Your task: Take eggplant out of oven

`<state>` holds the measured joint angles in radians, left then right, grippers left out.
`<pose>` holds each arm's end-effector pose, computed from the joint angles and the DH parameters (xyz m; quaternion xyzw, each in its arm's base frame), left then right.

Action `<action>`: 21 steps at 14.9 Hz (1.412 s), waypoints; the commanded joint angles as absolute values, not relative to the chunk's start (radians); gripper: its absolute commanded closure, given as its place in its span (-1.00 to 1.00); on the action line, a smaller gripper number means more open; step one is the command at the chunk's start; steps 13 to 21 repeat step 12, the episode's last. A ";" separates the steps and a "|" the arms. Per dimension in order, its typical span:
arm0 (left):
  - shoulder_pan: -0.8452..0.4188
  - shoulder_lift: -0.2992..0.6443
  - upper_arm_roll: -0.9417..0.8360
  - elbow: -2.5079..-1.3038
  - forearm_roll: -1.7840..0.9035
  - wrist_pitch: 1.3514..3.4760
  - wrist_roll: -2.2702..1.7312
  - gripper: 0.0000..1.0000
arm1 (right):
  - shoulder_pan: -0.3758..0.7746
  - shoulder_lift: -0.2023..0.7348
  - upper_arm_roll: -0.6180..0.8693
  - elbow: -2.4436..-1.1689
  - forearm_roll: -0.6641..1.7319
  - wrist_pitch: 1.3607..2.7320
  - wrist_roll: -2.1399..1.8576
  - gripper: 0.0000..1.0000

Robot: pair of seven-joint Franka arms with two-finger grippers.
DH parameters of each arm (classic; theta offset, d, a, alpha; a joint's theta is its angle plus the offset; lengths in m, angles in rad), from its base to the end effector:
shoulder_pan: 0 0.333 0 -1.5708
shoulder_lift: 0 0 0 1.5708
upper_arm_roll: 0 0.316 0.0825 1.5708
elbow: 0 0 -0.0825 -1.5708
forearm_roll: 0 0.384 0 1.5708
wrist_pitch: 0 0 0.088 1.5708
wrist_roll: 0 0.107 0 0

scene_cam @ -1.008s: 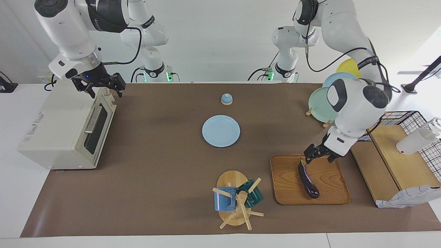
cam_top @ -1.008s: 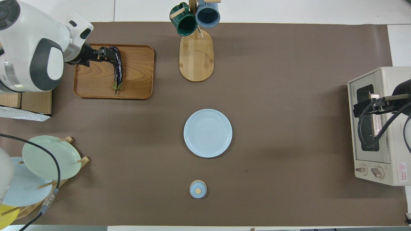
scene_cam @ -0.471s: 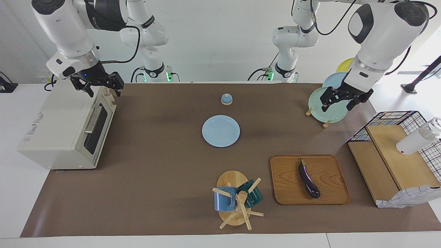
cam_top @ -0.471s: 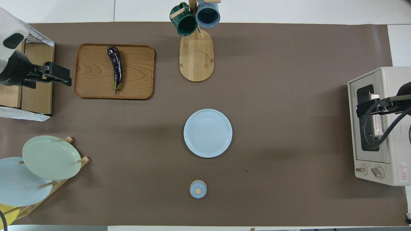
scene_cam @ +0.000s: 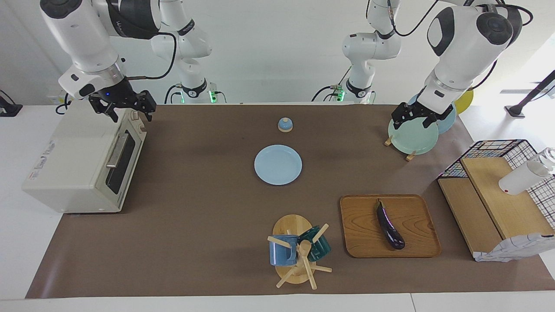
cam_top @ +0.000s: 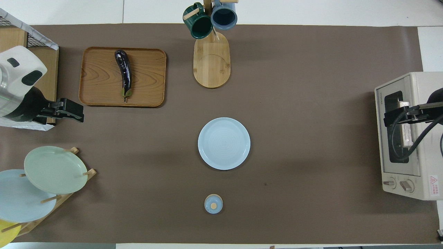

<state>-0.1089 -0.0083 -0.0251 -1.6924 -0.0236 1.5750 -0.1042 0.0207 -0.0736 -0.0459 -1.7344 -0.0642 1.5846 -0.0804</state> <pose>0.5413 -0.0756 0.5723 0.9983 -0.0142 -0.0555 0.0051 0.5282 -0.0209 0.5886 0.9984 0.0294 -0.0397 0.0283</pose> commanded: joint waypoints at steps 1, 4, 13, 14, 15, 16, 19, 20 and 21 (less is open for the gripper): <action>-0.074 -0.034 -0.047 -1.683 -0.034 1.594 -0.115 -1.00 | 0.017 -0.087 -0.048 -1.749 -0.044 1.600 -0.078 -1.00; -0.069 -0.032 -0.055 -1.667 -0.064 1.603 -0.138 -1.00 | 0.018 -0.087 -0.046 -1.749 -0.044 1.600 -0.077 -1.00; -0.071 -0.034 -0.055 -1.671 -0.061 1.598 -0.137 -1.00 | 0.026 -0.086 -0.046 -1.749 -0.044 1.603 -0.077 -1.00; -0.071 -0.034 -0.055 -1.671 -0.061 1.598 -0.137 -1.00 | 0.026 -0.086 -0.046 -1.749 -0.044 1.603 -0.077 -1.00; -0.071 -0.034 -0.055 -1.671 -0.061 1.598 -0.137 -1.00 | 0.026 -0.086 -0.046 -1.749 -0.044 1.603 -0.077 -1.00; -0.071 -0.034 -0.055 -1.671 -0.061 1.598 -0.137 -1.00 | 0.026 -0.086 -0.046 -1.749 -0.044 1.603 -0.077 -1.00; -0.071 -0.034 -0.055 -1.671 -0.061 1.598 -0.137 -1.00 | 0.026 -0.086 -0.046 -1.749 -0.044 1.603 -0.077 -1.00; -0.071 -0.034 -0.055 -1.671 -0.061 1.598 -0.137 -1.00 | 0.026 -0.086 -0.046 -1.749 -0.044 1.603 -0.077 -1.00; -0.071 -0.034 -0.055 -1.671 -0.061 1.598 -0.137 -1.00 | 0.026 -0.086 -0.046 -1.749 -0.044 1.603 -0.077 -1.00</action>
